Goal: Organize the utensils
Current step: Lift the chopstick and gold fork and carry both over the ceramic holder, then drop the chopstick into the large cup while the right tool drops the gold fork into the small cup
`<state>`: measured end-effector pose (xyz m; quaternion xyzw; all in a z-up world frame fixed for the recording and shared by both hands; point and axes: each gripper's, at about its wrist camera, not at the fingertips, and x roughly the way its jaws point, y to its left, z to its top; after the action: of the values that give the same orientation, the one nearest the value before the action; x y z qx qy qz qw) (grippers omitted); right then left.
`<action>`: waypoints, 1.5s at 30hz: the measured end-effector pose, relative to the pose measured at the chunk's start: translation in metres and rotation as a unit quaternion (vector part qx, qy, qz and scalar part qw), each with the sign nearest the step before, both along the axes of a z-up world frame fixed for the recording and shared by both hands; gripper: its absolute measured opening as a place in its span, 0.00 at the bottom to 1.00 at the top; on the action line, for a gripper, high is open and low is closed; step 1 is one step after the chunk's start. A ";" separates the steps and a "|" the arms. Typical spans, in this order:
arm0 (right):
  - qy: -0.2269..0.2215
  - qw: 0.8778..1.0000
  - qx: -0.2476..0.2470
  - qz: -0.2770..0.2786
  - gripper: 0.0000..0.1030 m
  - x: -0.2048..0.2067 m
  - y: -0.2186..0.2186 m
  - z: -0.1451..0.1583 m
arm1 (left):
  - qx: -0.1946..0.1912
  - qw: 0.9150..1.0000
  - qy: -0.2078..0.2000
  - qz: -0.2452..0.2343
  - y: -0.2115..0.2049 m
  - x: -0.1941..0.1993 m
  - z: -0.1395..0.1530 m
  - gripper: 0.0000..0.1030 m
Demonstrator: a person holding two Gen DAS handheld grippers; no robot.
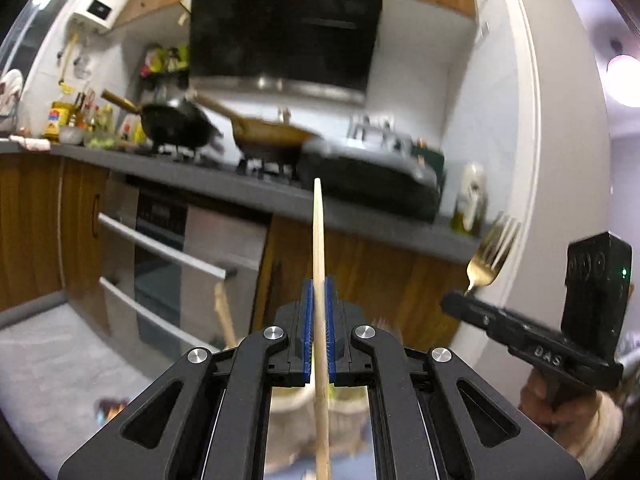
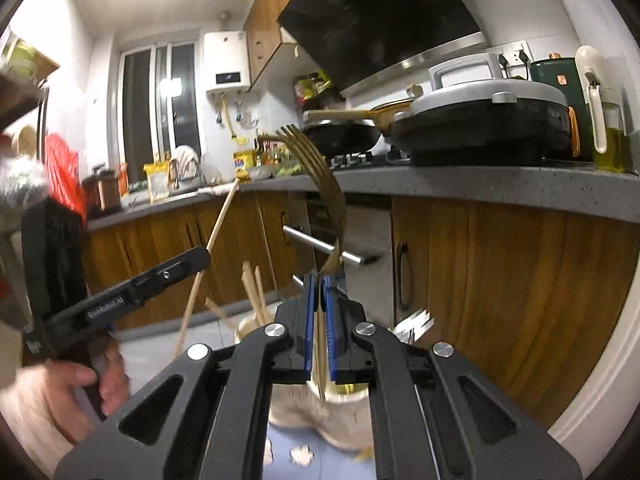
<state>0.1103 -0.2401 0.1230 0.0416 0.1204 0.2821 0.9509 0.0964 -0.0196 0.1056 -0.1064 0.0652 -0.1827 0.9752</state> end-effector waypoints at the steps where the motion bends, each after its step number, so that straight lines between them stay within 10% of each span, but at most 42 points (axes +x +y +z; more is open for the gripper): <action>1: 0.000 1.000 0.005 -0.004 0.05 0.005 -0.001 0.004 | 0.000 1.000 -0.009 0.011 -0.002 0.005 0.002 0.06; 23: 0.025 1.000 -0.008 -0.008 0.05 0.051 0.016 -0.035 | 0.112 0.988 -0.082 0.062 -0.041 0.051 -0.025 0.06; 45: 0.091 0.995 -0.035 -0.001 0.05 0.075 0.029 -0.075 | 0.146 0.987 -0.046 0.055 -0.033 0.033 -0.045 0.06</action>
<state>0.1849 -0.2108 0.0484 0.0338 0.2167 0.2721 0.9370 0.1297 -0.0521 0.0605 0.0424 0.0398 -0.1219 0.9908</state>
